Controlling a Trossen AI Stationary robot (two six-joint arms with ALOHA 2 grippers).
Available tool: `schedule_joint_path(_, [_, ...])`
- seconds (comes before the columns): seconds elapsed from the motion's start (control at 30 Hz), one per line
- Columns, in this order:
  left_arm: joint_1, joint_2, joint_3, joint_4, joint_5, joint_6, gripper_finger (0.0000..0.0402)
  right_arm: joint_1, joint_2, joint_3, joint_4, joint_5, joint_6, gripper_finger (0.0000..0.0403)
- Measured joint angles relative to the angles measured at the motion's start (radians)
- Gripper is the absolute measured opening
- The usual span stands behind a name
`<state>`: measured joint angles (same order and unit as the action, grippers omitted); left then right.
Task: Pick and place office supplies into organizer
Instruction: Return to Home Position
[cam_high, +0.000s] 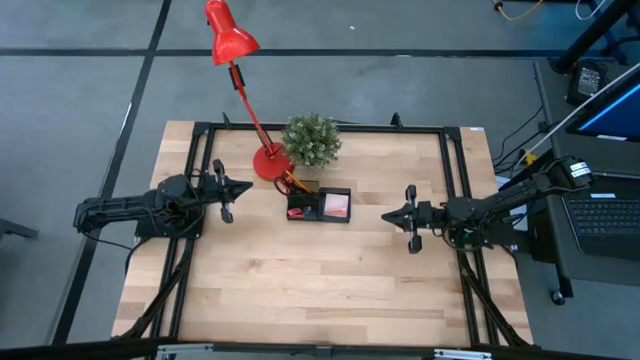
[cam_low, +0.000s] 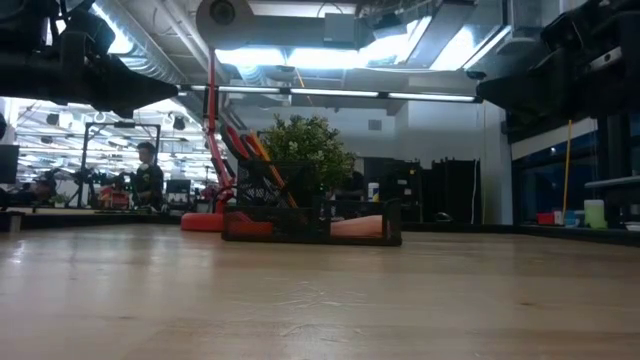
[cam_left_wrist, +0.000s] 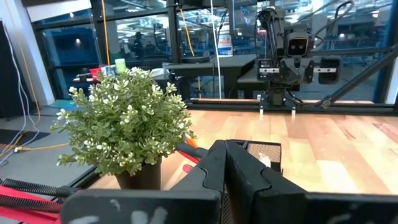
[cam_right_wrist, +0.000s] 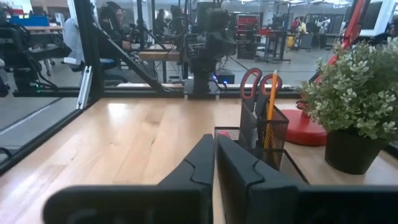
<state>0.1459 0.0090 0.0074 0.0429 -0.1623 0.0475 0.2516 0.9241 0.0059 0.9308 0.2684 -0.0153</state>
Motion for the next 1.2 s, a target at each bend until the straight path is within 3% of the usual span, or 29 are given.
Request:
schedule_joint_path(0.43, [0.0, 0.0, 0.0, 0.0, 0.0, 0.0, 0.0004, 0.0, -0.002, 0.0, -0.003, 0.0, 0.007, 0.0025])
schedule_joint_path(0.57, [0.0, 0.0, 0.0, 0.0, 0.0, 0.0, 0.0004, 0.0, -0.068, 0.0, -0.072, -0.002, 0.036, 0.0025])
schedule_joint_path(0.67, [0.0, 0.0, 0.0, 0.0, 0.0, 0.0, 0.0004, -0.01, -0.153, 0.0, -0.153, -0.037, 0.032, 0.0025])
schedule_joint_path(1.03, [0.0, 0.0, 0.0, 0.0, 0.0, 0.0, 0.0002, -0.152, -0.63, 0.001, -0.604, -0.388, 0.044, 0.0026])
schedule_joint_path(1.2, [0.0, 0.0, 0.0, 0.0, 0.0, 0.0, 0.0005, -0.13, -0.761, 0.001, -0.75, -0.397, 0.035, 0.0026])
